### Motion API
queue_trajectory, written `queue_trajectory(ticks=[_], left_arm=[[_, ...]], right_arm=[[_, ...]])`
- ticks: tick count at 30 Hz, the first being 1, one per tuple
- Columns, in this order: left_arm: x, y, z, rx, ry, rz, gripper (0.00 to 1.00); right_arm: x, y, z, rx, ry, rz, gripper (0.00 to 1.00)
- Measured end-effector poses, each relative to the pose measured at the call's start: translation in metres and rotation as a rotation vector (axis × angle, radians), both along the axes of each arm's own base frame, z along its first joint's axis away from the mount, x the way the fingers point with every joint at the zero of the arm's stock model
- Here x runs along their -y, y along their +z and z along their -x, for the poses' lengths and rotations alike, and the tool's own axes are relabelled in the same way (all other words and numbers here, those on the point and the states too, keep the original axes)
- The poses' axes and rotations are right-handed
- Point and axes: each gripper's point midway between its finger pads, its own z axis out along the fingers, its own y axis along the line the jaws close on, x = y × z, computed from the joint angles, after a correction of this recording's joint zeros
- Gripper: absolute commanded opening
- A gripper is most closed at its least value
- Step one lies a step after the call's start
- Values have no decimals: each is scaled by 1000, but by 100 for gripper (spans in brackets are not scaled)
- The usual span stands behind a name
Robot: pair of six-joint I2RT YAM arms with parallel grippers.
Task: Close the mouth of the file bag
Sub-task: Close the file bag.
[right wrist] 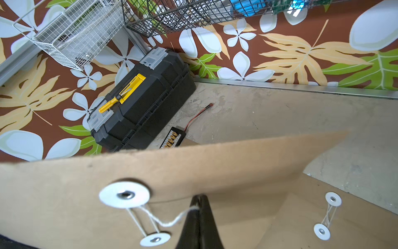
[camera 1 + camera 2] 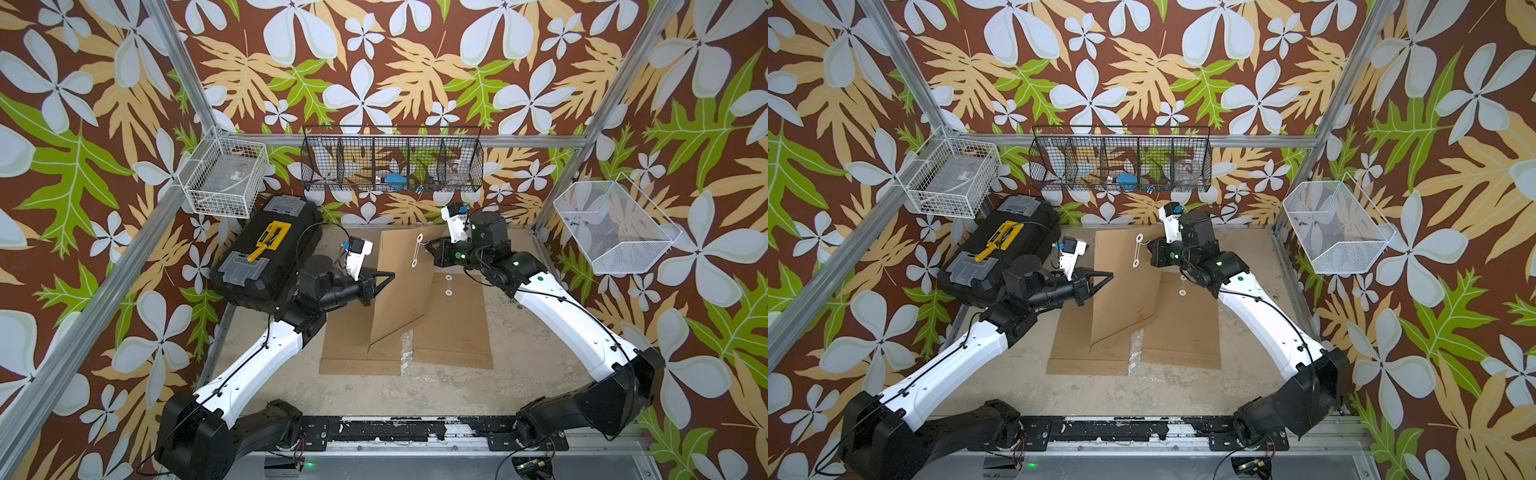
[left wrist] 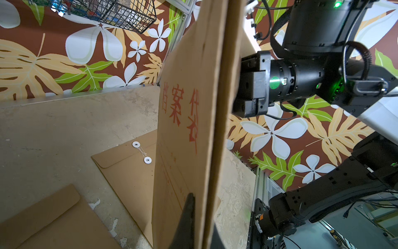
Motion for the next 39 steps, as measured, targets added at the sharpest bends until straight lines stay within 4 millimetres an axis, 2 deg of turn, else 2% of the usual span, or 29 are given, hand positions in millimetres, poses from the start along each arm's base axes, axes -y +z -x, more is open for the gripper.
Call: queue_trajectory(ticks=[9, 16, 20, 30, 39], left_arm=[[0, 0, 0, 1, -4, -1, 0], [0, 4, -1, 13, 1, 4, 0], [0, 2, -3, 9, 10, 1, 0], [-1, 1, -4, 7, 15, -1, 0], [-1, 1, -1, 6, 8, 3, 0]], right_arm=[[3, 5, 9, -9, 6, 15, 0], [-9, -17, 31, -62, 48, 36, 0], [-11, -8, 37, -47, 55, 30, 0], [10, 14, 25, 39, -40, 127, 0], [16, 2, -2, 35, -93, 204, 0]])
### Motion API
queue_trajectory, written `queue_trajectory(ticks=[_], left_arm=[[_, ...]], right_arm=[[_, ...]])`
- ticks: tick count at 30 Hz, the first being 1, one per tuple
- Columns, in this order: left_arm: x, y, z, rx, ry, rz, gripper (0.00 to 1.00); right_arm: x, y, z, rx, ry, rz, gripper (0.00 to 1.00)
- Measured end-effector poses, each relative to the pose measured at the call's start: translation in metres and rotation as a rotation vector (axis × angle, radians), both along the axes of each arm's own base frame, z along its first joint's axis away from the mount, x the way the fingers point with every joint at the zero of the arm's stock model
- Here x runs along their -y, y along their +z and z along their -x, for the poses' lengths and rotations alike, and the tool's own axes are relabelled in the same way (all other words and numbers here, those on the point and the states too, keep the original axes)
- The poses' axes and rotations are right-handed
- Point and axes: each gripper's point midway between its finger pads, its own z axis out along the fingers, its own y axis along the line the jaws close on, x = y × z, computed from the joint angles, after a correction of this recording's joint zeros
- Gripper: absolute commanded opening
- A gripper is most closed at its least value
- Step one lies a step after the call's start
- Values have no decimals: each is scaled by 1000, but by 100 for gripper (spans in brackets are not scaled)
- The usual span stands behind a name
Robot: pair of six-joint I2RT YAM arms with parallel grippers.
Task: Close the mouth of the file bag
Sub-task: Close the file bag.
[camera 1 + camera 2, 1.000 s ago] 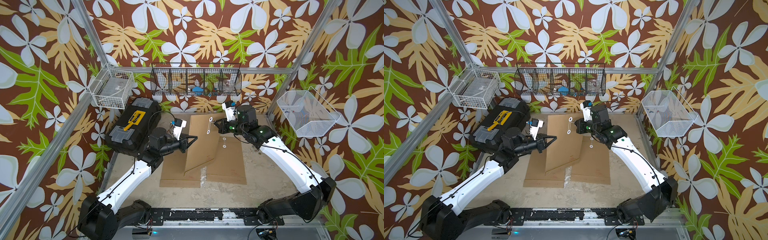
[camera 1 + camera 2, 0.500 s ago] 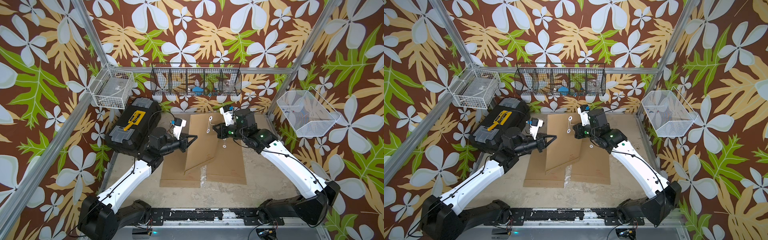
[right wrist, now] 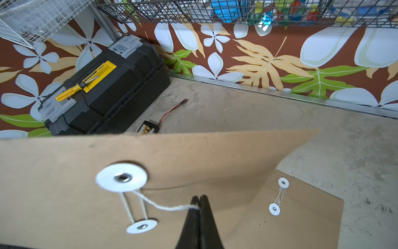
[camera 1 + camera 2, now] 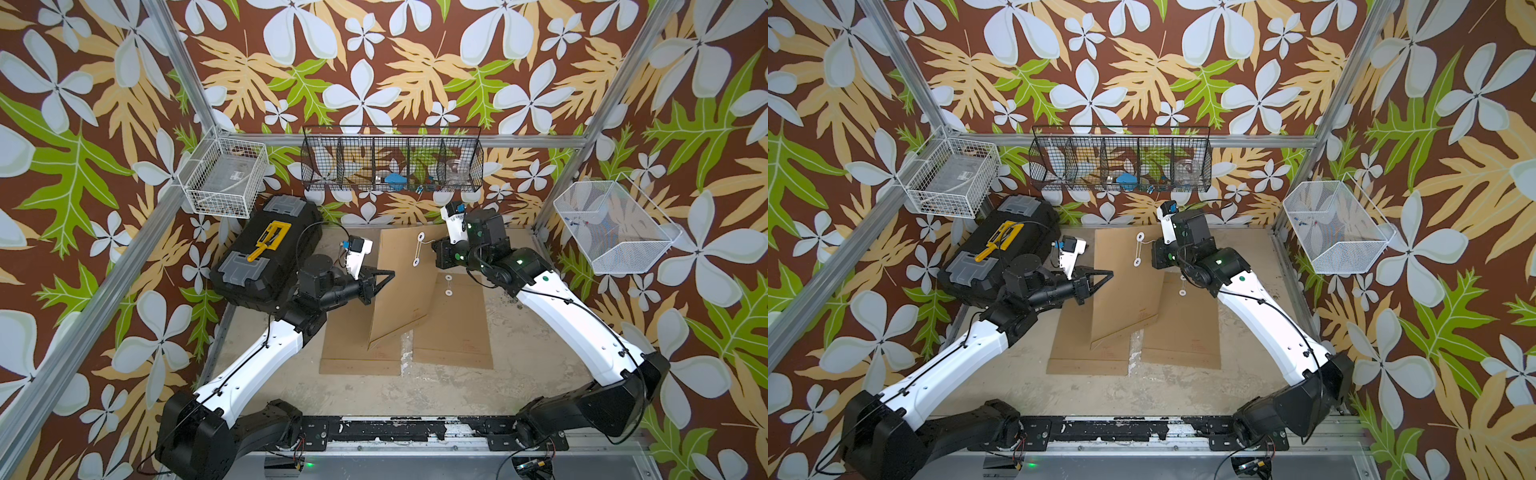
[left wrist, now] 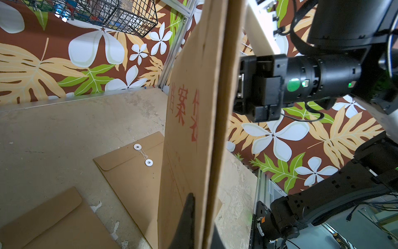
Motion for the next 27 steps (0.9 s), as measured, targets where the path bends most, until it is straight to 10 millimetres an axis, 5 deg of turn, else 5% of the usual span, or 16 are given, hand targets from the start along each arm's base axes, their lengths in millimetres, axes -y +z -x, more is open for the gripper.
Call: queue_trajectory(ticks=[11, 27], left_arm=[[-1, -14, 2, -22, -4, -20, 0], [-2, -34, -7, -23, 24, -90, 0]], right_arm=[[-10, 10, -22, 0, 13, 19, 0], [-43, 15, 8, -22, 109, 17, 0]])
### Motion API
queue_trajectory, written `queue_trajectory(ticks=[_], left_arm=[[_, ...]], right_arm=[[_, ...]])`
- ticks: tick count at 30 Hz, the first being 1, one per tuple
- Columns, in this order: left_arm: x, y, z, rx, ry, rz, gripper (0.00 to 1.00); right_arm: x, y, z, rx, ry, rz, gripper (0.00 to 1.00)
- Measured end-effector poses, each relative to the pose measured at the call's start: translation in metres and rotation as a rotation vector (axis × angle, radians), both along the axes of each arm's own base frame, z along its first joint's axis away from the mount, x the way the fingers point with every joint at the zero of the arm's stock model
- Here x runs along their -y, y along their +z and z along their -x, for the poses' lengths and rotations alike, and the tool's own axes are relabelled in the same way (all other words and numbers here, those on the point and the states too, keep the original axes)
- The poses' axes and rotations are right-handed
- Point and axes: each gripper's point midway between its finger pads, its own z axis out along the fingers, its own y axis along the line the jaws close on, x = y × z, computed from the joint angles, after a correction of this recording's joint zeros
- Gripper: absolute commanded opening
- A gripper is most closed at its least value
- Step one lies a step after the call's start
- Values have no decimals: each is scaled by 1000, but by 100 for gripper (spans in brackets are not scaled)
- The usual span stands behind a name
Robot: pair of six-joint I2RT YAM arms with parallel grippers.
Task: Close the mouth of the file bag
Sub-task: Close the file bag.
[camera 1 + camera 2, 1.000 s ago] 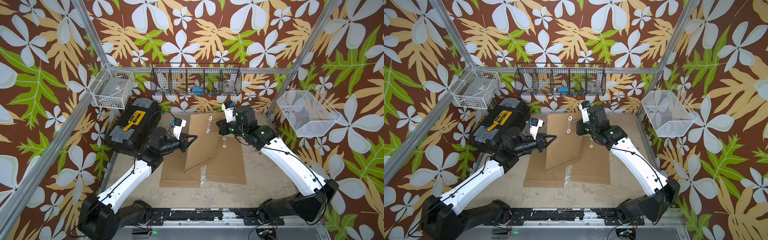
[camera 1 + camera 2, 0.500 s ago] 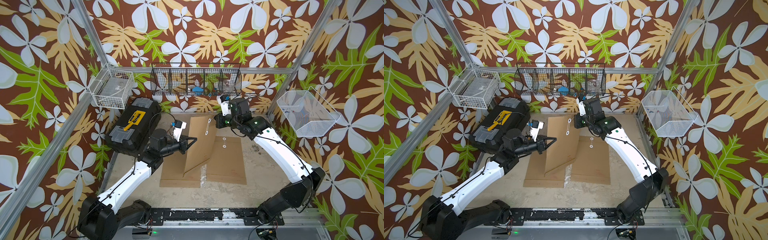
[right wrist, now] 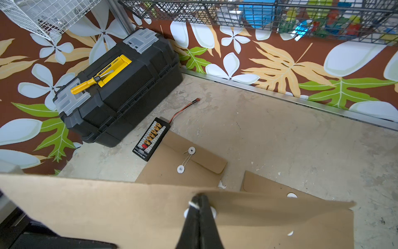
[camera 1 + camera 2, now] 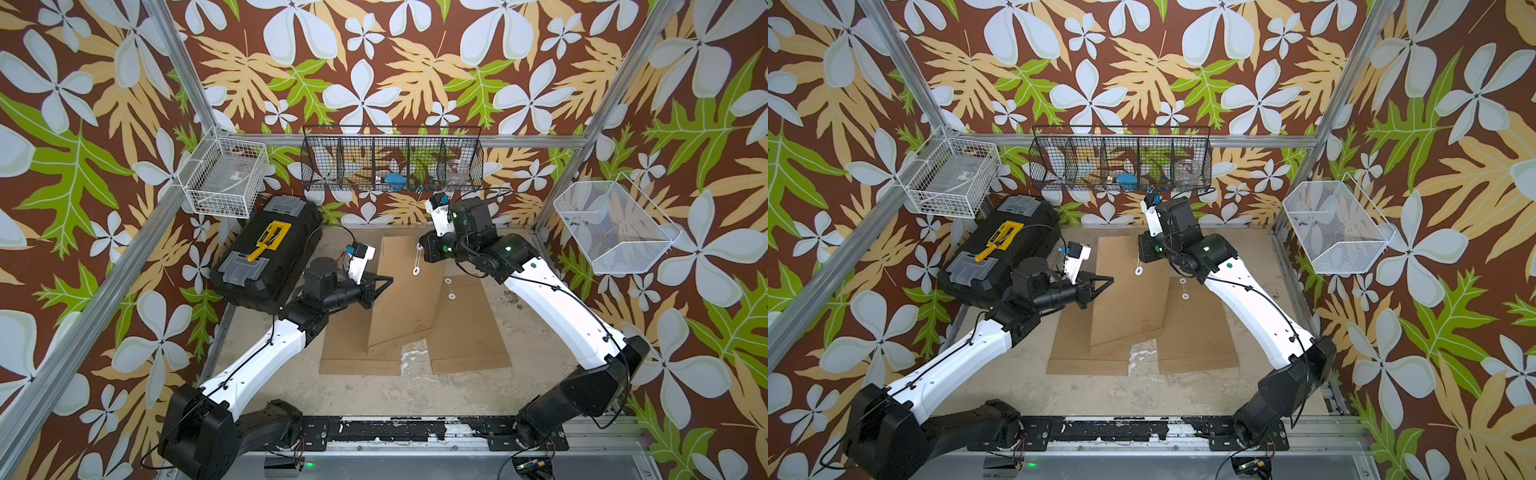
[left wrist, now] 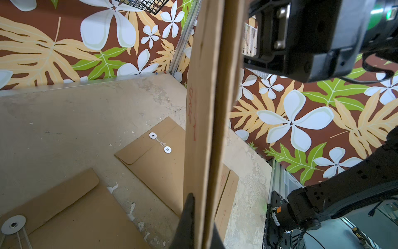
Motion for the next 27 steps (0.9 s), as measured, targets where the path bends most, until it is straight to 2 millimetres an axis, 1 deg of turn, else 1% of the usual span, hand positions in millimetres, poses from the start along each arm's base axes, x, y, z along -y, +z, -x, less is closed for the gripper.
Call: queue_trajectory(ticks=[5, 13, 17, 23, 25, 27], left_arm=[[0, 0, 0, 0, 0, 0, 0], [-1, 2, 1, 2, 0, 2, 0], [-1, 3, 3, 3, 0, 2, 0], [-2, 4, 4, 0, 0, 1, 0], [-2, 5, 4, -3, 0, -1, 0], [-2, 5, 5, -5, 0, -2, 0]], right_arm=[[-11, -1, 9, -26, 41, -32, 0], [-21, -13, 13, -69, 73, -78, 0], [-20, -18, 17, -86, 73, -90, 1], [-18, -27, 22, -92, 78, -100, 0], [-15, -32, 24, -100, 78, -108, 3], [-11, -36, 24, -109, 68, -127, 3]])
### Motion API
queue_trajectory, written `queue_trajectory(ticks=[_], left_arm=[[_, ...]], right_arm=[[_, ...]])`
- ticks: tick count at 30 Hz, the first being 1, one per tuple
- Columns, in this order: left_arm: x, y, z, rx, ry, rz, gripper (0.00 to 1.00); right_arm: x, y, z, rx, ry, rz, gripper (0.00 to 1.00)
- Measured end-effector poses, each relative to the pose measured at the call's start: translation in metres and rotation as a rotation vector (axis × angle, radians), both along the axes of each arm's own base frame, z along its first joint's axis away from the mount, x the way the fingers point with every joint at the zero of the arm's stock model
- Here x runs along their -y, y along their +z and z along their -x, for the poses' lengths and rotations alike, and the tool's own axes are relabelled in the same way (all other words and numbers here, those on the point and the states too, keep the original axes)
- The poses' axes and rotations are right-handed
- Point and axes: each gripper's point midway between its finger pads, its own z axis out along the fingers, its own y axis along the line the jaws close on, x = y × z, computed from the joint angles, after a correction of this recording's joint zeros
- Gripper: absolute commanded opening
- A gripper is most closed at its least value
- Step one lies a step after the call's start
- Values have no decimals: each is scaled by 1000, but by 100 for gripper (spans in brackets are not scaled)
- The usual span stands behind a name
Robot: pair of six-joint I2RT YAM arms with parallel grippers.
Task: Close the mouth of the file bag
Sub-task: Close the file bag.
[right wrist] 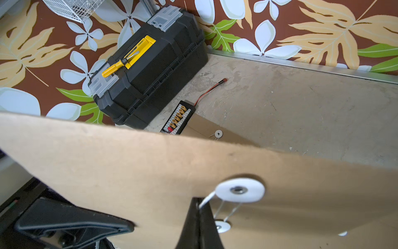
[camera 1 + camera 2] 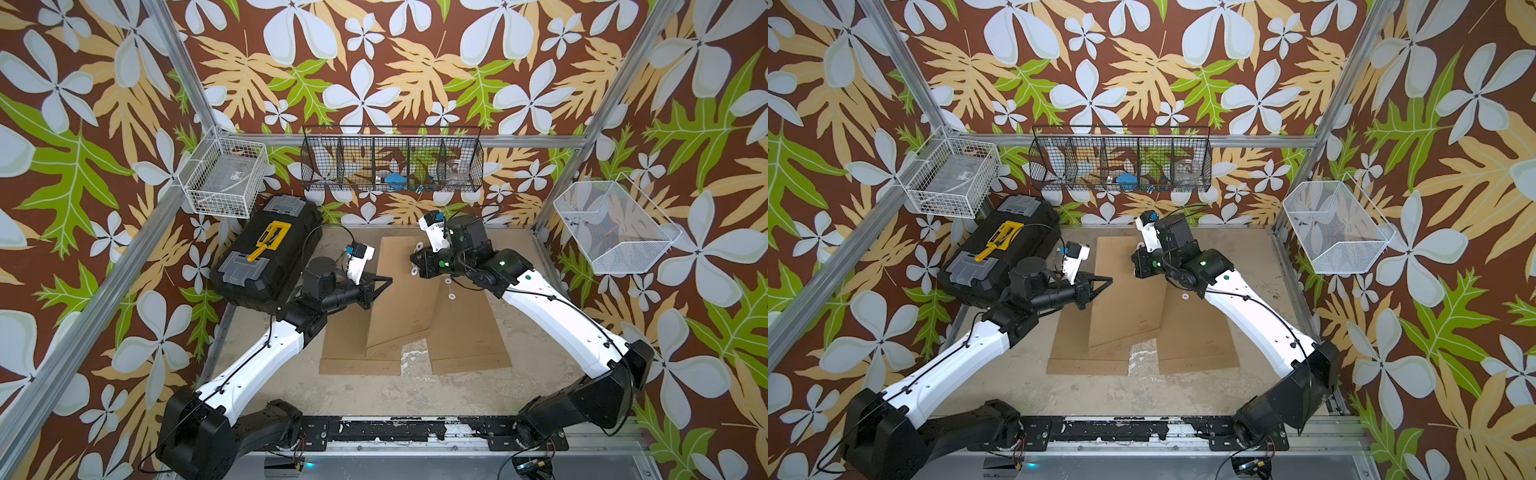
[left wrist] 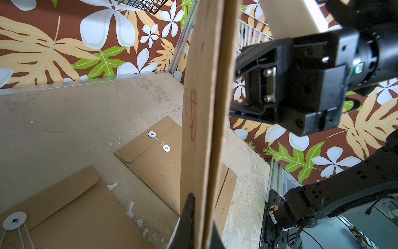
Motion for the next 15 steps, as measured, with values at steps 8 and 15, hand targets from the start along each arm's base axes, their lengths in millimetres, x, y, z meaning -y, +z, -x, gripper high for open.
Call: queue_trajectory(ticks=[8, 15], left_arm=[[0, 1, 1, -1, -3, 0, 0], [0, 3, 1, -2, -3, -1, 0]], right_arm=[[6, -4, -1, 2, 2, -42, 0], [9, -6, -1, -3, 8, -80, 4]])
